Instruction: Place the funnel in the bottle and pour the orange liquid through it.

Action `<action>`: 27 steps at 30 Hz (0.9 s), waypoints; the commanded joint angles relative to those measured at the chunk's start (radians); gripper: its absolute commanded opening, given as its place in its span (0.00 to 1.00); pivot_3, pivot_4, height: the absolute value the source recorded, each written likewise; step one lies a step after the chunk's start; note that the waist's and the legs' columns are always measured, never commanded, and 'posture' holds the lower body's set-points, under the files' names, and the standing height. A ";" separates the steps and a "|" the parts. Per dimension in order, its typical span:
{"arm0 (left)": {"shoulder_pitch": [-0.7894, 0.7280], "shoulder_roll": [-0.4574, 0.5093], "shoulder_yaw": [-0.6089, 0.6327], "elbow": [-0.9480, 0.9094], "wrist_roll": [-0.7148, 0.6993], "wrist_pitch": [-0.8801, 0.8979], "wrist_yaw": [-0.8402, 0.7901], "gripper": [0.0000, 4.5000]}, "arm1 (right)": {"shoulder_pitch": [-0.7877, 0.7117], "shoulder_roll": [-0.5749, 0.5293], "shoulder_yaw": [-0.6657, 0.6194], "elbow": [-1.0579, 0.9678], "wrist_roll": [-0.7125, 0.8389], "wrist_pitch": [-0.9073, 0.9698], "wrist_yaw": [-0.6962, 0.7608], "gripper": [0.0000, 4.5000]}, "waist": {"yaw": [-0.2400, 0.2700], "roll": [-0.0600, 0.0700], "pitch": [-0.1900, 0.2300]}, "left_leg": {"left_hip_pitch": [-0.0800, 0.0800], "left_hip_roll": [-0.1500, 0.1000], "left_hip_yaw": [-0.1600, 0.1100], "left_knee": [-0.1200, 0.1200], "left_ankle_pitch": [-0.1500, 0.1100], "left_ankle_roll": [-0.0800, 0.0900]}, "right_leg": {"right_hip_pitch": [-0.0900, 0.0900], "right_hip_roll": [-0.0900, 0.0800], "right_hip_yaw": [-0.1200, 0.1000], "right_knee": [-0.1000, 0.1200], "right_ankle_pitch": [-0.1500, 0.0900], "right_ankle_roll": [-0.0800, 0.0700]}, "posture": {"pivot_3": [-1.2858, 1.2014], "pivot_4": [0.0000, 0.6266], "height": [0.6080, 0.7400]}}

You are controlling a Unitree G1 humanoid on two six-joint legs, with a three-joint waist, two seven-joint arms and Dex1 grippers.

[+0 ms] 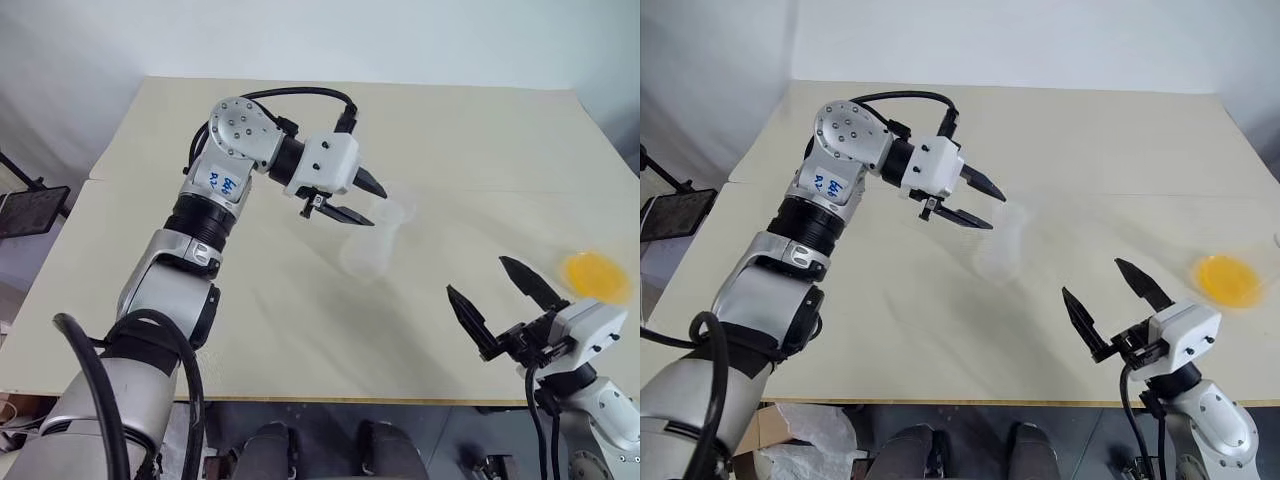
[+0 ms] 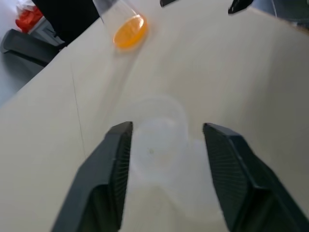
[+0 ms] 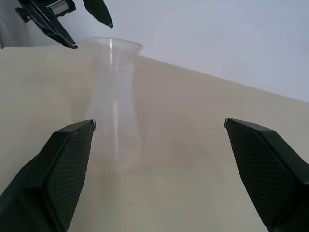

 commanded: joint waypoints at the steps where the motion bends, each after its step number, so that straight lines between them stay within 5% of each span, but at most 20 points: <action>1: 0.039 0.011 0.085 -0.004 -0.092 0.096 -0.013 0.75 | 0.007 0.007 -0.035 -0.009 0.004 -0.033 -0.019 1.00 | 0.000 0.000 0.000 | 0.000 0.000 0.000 0.000 0.000 0.000 | 0.000 0.000 0.000 0.000 0.000 0.000 | 0.52 0.24 1.00; 5: 0.149 0.053 0.165 -0.006 -0.154 0.144 -0.037 1.00 | 0.060 0.019 -0.134 -0.019 0.042 -0.044 -0.047 1.00 | -0.001 0.000 0.000 | 0.000 0.000 -0.001 0.000 0.000 0.000 | 0.000 0.000 0.000 0.001 0.000 0.000 | 0.52 0.24 1.00; 19: 0.618 0.149 0.274 -0.395 -0.246 0.356 0.106 1.00 | 0.301 0.237 -0.470 0.069 0.141 -0.234 -0.156 1.00 | -0.004 0.001 -0.001 | 0.001 0.004 -0.003 0.000 0.000 0.000 | 0.001 -0.002 0.001 0.003 0.000 0.000 | 0.52 0.24 1.00; 27: 0.727 0.174 0.284 -0.489 -0.269 0.416 0.132 1.00 | 0.174 0.091 -0.506 0.181 0.149 -0.105 -0.270 1.00 | -0.005 0.003 -0.002 | 0.004 0.003 -0.001 0.000 0.000 0.000 | 0.001 -0.003 0.004 0.005 0.000 0.000 | 0.52 0.24 1.00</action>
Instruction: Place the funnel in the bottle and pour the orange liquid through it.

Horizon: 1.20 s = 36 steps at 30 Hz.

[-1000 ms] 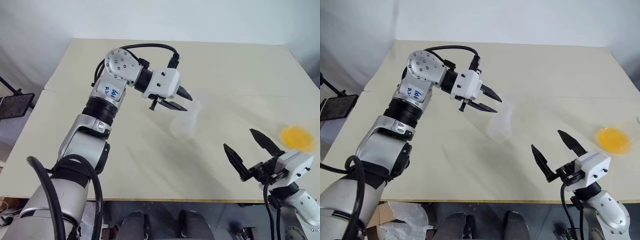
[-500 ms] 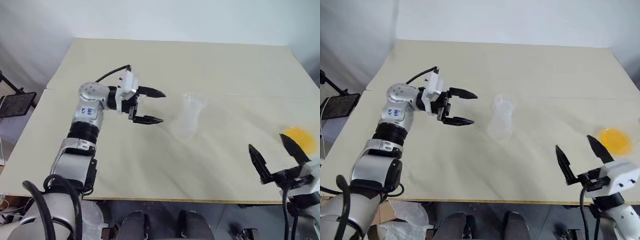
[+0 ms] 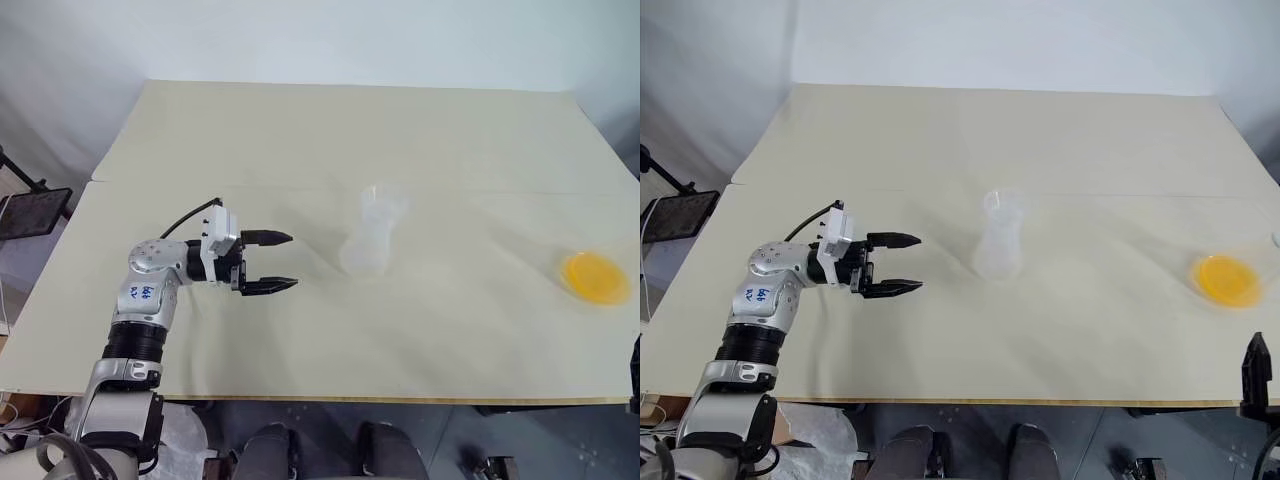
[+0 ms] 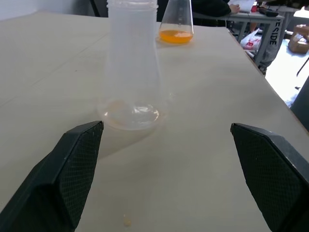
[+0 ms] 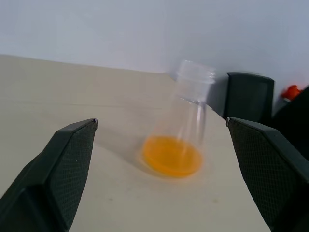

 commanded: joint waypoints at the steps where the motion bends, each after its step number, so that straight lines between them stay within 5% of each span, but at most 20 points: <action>1: 0.040 0.020 0.022 -0.079 -0.036 0.027 0.022 1.00 | -0.098 -0.151 -0.054 0.048 0.019 0.116 -0.091 1.00 | -0.002 0.000 0.000 | 0.000 0.000 0.000 0.000 0.000 0.000 | 0.000 0.000 0.000 0.000 0.000 0.000 | 0.52 0.24 1.00; 13: 0.118 0.007 0.038 -0.204 -0.091 0.053 0.084 1.00 | -0.432 -0.456 -0.052 0.403 0.015 0.298 -0.101 1.00 | -0.020 0.001 -0.001 | 0.001 -0.001 0.001 0.000 0.000 0.000 | 0.000 -0.001 0.001 0.003 0.000 -0.001 | 0.52 0.24 1.00; 36: 0.202 0.013 0.053 -0.365 -0.203 0.201 0.143 1.00 | -0.821 -0.574 0.071 0.819 -0.133 0.169 0.045 1.00 | -0.022 0.002 -0.001 | 0.001 0.000 0.002 0.000 0.000 0.001 | 0.000 -0.001 0.001 0.002 0.000 -0.001 | 0.52 0.24 1.00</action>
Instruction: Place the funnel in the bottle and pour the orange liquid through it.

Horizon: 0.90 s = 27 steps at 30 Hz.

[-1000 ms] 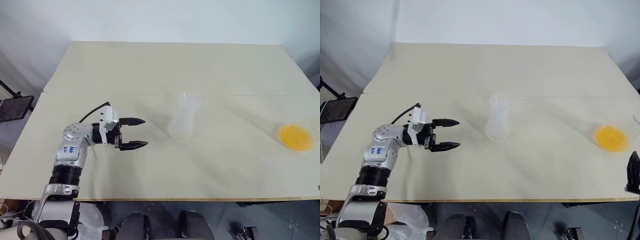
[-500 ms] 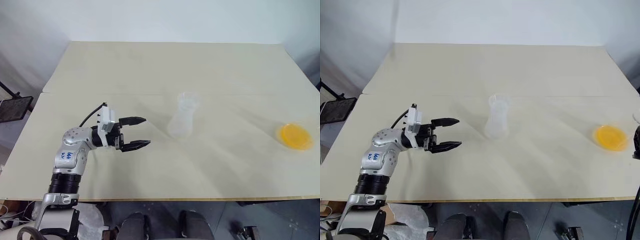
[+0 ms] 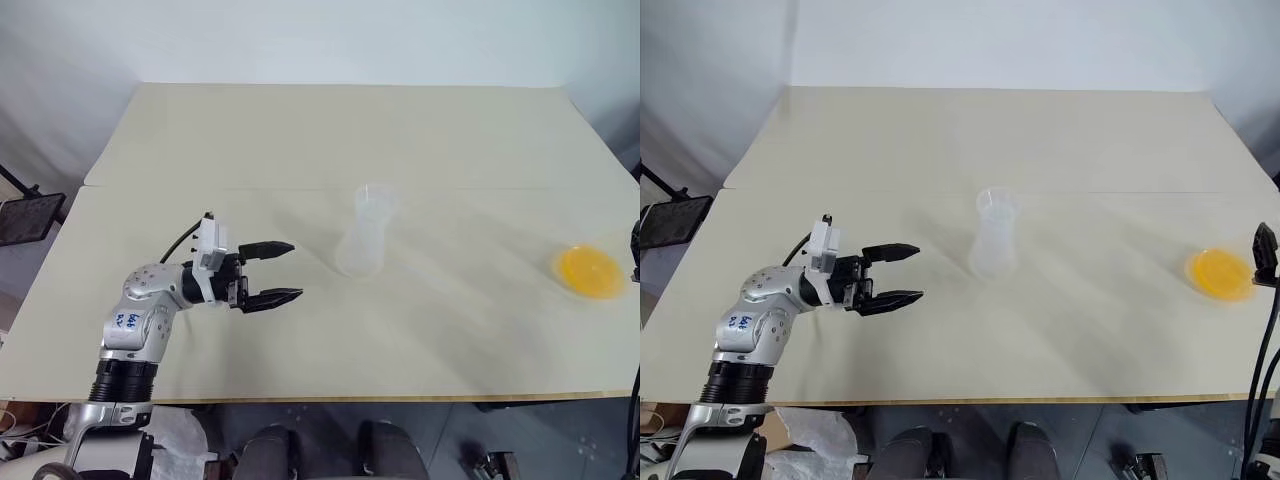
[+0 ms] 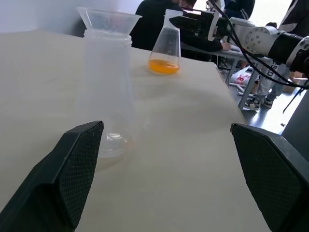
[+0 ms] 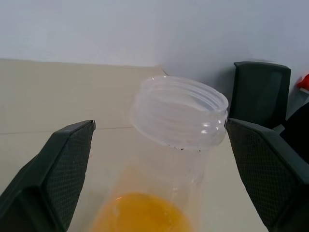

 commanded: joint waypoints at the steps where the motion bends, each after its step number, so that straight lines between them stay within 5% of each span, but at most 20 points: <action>1: -0.001 0.010 0.024 -0.037 -0.030 0.001 0.010 1.00 | -0.046 -0.030 0.004 0.036 -0.013 -0.040 0.012 1.00 | 0.000 0.000 0.000 | 0.000 0.000 0.000 0.000 0.000 0.000 | 0.000 0.000 0.000 0.000 0.000 0.000 | 0.52 0.24 1.00; 8: -0.007 0.010 0.025 -0.035 -0.027 -0.010 0.021 1.00 | -0.118 -0.040 0.025 0.123 -0.032 -0.075 0.029 1.00 | -0.001 0.000 0.000 | 0.000 0.000 0.000 0.000 0.000 0.000 | 0.000 0.000 0.000 0.000 0.000 0.000 | 0.52 0.24 1.00; 15: -0.008 0.003 0.025 -0.033 -0.021 -0.029 0.032 1.00 | -0.164 -0.062 0.035 0.211 -0.058 -0.097 0.031 0.64 | -0.001 0.000 0.000 | 0.000 0.000 0.000 0.000 0.000 0.000 | 0.000 0.000 0.000 -0.001 0.000 0.000 | 0.52 0.24 1.00; 27: -0.008 0.004 0.024 -0.029 -0.023 -0.046 0.042 1.00 | -0.180 -0.044 0.030 0.181 -0.023 -0.137 0.058 0.64 | -0.001 0.000 0.000 | 0.000 0.000 0.000 0.000 0.000 0.000 | 0.000 0.000 0.000 -0.001 0.000 0.000 | 0.52 0.24 1.00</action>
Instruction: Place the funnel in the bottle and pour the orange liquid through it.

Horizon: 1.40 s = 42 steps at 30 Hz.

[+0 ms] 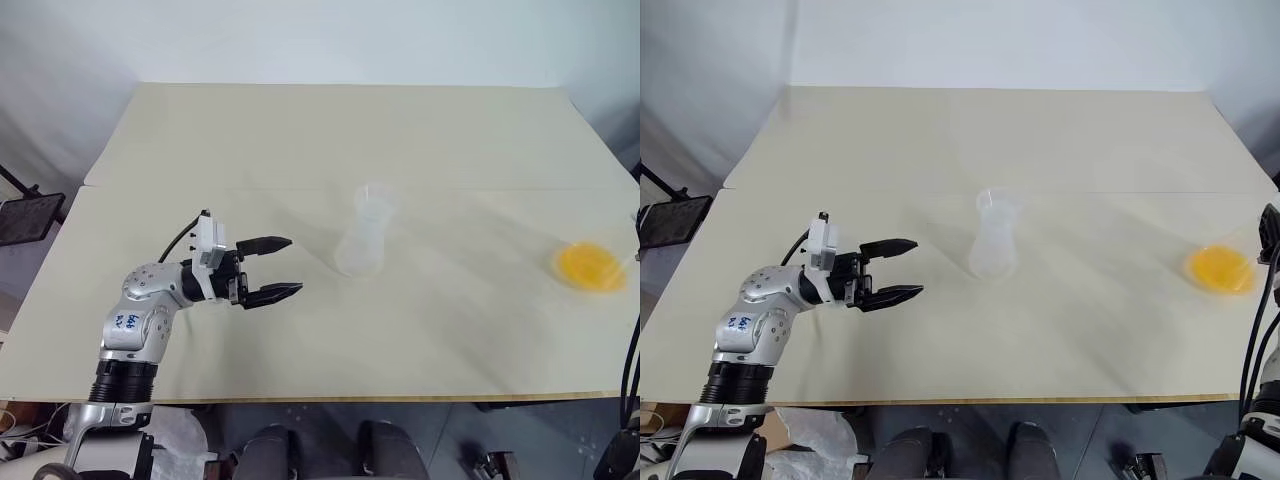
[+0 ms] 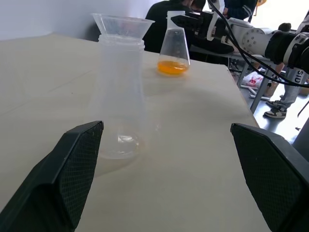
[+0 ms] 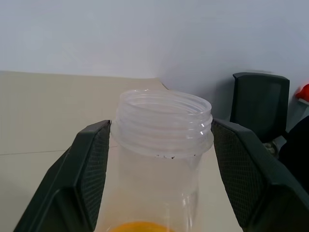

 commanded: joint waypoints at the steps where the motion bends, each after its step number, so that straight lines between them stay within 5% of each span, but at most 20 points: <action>1: -0.007 0.006 0.022 -0.027 -0.021 -0.017 0.002 1.00 | 0.019 0.012 -0.012 -0.113 0.056 -0.005 0.037 0.64 | -0.001 0.000 0.000 | 0.000 0.000 0.000 0.000 0.000 0.000 | 0.000 0.000 0.000 0.000 0.000 0.000 | 0.52 0.24 1.00; 8: 0.004 0.008 0.022 -0.028 -0.021 -0.017 0.004 1.00 | 0.184 0.119 -0.013 -0.413 0.133 0.087 0.020 0.64 | 0.003 0.003 0.001 | -0.001 0.000 -0.001 -0.001 0.000 0.000 | 0.000 0.000 -0.001 0.000 0.000 0.000 | 0.52 0.24 1.00; 15: -0.011 0.006 0.010 -0.017 -0.019 -0.010 -0.005 1.00 | 0.232 0.148 -0.017 -0.470 0.139 0.113 -0.013 0.64 | 0.000 0.003 0.001 | 0.000 0.000 -0.001 -0.001 0.000 0.000 | 0.000 0.000 -0.001 -0.002 0.000 0.000 | 0.52 0.24 1.00; 20: -0.021 0.005 0.007 -0.008 -0.016 -0.011 -0.011 1.00 | 0.230 0.147 -0.016 -0.477 0.153 0.111 -0.004 1.00 | 0.002 0.003 0.002 | 0.000 0.000 0.000 -0.001 0.000 0.000 | 0.000 0.000 -0.001 -0.002 0.000 0.000 | 0.52 0.24 1.00; 42: 0.002 0.003 0.010 -0.030 -0.013 -0.019 0.003 1.00 | 0.038 0.021 0.073 -0.223 0.071 0.209 0.016 1.00 | 0.000 0.003 0.002 | 0.000 0.000 0.000 -0.001 0.000 0.000 | 0.000 0.000 -0.001 -0.003 0.000 0.000 | 0.52 0.24 1.00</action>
